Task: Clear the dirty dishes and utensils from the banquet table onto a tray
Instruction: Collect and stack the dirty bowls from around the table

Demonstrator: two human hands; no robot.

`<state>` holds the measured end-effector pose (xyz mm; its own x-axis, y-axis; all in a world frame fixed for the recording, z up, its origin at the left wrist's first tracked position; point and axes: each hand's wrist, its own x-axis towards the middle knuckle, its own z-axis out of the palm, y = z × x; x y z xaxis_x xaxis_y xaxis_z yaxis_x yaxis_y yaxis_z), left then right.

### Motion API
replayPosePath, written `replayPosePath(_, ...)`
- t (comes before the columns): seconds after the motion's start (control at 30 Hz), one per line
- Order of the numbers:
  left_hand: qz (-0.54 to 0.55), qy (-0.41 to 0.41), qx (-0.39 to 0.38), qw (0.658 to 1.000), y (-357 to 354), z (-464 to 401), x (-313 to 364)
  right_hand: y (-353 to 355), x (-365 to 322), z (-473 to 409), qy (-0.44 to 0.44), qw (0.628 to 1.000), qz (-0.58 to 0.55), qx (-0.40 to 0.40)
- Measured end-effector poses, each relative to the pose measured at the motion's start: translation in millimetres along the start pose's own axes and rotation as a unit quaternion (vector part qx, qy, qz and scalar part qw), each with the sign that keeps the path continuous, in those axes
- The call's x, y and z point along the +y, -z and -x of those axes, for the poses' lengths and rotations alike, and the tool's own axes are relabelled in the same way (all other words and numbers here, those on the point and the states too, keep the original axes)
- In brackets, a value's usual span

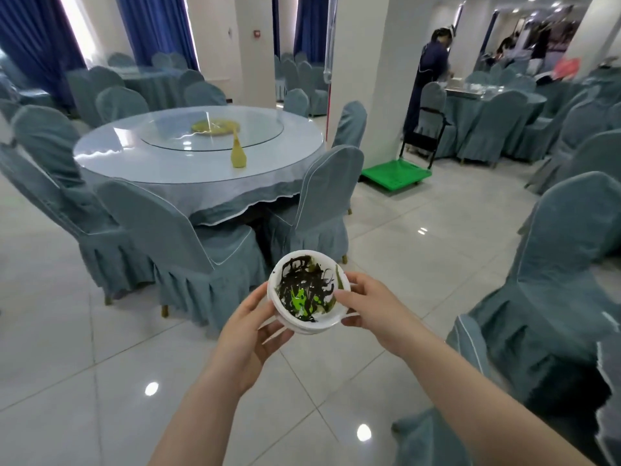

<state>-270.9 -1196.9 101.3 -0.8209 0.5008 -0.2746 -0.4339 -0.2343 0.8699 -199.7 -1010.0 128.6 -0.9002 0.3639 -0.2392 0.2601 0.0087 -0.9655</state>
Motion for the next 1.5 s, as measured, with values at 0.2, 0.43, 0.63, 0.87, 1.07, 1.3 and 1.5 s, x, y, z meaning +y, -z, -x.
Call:
replayPosePath(0.2,-0.005,0.021,0.013,1.0,-12.8,-82.5,15.4,22.0,-1.8,-78.8,-0.018,0.996,-0.093,-0.005)
replayPosePath(0.43,-0.074,0.032,-0.077,0.994,-58.6,-208.5,41.3,91.1,-14.8,-186.5,-0.031,0.983,-0.18,-0.019)
replayPosePath(0.63,-0.071,0.076,-0.108,0.989,-123.6,-304.7,26.1,164.1,-12.4,-241.1,-0.036,0.98,-0.192,0.046)
replayPosePath(0.87,-0.053,0.158,-0.192,0.967,-208.2,-407.0,6.2,275.7,14.0,-272.5,-0.042,0.963,-0.175,0.203)
replayPosePath(1.07,-0.039,0.209,-0.226,0.951,-292.9,-503.6,-6.8,356.0,37.8,-290.8,-0.059,0.915,-0.199,0.346)
replayPosePath(1.3,-0.064,0.279,-0.274,0.918,-417.3,-578.0,-42.2,417.4,69.3,-267.9,-0.081,0.814,-0.246,0.52)
replayPosePath(1.5,-0.088,0.328,-0.354,0.871,-529.8,-582.2,-96.0,480.2,96.5,-215.1,-0.07,0.718,-0.284,0.632)
